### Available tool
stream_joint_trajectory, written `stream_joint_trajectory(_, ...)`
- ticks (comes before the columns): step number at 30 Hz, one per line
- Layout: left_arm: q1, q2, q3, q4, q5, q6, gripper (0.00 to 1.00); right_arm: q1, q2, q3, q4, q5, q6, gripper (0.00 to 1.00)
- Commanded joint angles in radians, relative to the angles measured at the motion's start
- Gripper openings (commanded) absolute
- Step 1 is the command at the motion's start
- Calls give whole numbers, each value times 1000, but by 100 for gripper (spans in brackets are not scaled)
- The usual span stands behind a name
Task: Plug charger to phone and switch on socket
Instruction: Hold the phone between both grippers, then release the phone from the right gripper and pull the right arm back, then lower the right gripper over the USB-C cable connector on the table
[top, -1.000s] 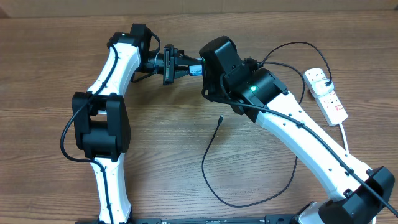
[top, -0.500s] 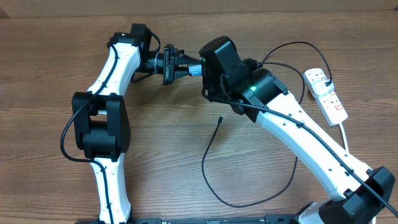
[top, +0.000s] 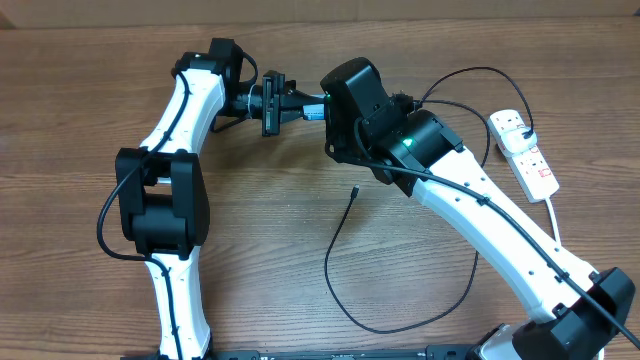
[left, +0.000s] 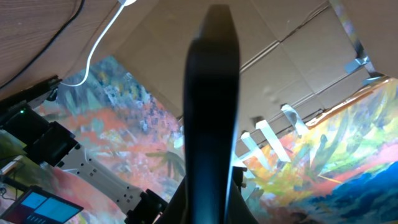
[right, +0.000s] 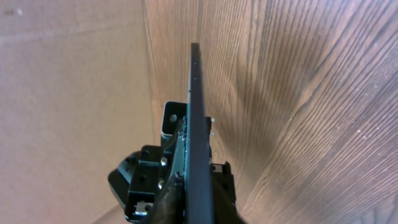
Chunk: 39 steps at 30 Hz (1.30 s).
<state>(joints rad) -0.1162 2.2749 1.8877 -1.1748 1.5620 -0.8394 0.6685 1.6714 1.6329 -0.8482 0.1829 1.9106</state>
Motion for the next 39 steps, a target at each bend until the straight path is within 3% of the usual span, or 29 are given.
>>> stream_joint_trajectory(1,-2,0,23,2,19,-6,4,6,-3,9,9,-1,-8,19)
stream_joint_trajectory(5,-2,0,23,3,19,-6,4,5,-3,9,10,0,-34,36)
stream_joint_trajectory(9,-2,0,23,20,19,-5,4,3,-3,9,13,15,-72,68)
stream_joint_trajectory(12,-2,0,23,43,16,-2,4,-1,-5,11,17,61,-150,86)
stream_joint_trajectory(16,-2,0,23,80,-21,18,4,-33,-27,12,17,70,-285,100)
stream_joint_trajectory(20,-1,0,23,126,-98,78,4,-109,-61,12,14,57,-520,100)
stream_joint_trajectory(24,-1,0,23,126,-175,149,4,-240,-80,12,-43,-76,-687,100)
stream_joint_trajectory(29,-3,-3,35,125,-128,251,4,-437,-77,12,-199,-200,-877,100)
stream_joint_trajectory(32,-3,-23,64,126,-143,293,4,-518,-76,11,-282,-198,-960,100)
stream_joint_trajectory(39,-29,-128,205,124,-371,304,4,-587,-76,10,-398,-169,-1106,100)
